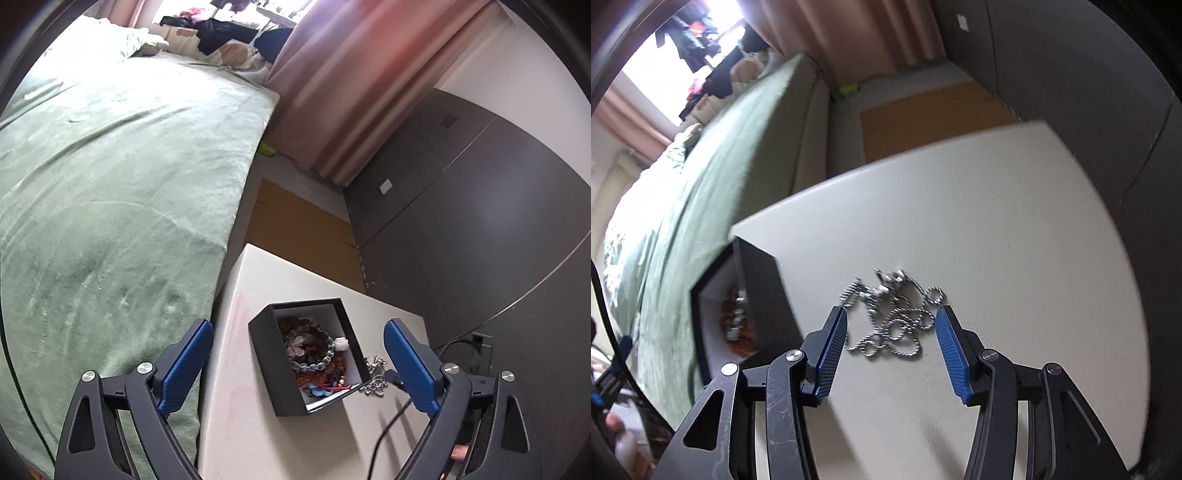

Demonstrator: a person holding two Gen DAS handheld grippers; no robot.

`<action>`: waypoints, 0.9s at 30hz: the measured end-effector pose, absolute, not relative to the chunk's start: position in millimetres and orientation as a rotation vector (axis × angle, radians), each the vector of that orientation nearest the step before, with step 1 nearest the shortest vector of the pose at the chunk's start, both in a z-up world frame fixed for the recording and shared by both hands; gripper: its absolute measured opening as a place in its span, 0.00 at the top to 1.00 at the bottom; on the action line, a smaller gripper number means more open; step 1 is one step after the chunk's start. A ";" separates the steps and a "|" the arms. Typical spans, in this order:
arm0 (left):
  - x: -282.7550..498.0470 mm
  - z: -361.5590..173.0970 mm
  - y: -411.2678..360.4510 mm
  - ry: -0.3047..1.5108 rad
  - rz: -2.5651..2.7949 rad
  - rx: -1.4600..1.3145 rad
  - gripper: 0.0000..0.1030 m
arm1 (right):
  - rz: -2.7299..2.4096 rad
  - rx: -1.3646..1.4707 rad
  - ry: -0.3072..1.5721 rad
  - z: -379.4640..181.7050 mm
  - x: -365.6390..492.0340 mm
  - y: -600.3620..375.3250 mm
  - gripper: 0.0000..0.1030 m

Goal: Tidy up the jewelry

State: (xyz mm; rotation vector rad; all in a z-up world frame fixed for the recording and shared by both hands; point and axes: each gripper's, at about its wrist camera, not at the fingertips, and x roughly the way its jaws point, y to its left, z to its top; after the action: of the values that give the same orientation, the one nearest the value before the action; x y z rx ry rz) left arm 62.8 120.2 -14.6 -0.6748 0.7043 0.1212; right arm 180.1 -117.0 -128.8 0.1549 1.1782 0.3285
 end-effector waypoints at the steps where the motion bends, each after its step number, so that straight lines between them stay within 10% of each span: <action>1: 64.7 -16.2 120.1 0.708 0.126 -0.673 0.09 | 0.325 0.150 1.184 -132.5 179.8 -116.9 0.42; 17: 80.2 -25.5 143.3 0.671 0.176 -0.732 0.09 | 0.324 -0.021 1.128 -140.6 189.3 -75.3 0.32; 27: 81.7 -26.1 142.7 0.679 0.165 -0.736 0.09 | 0.320 -0.167 1.079 -138.1 187.3 -75.1 0.68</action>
State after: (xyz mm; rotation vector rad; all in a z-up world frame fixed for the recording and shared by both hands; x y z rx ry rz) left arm 81.7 142.7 -26.1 -0.7364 0.6793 0.1647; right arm 187.3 -75.1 -138.1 -0.1667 1.0790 0.3198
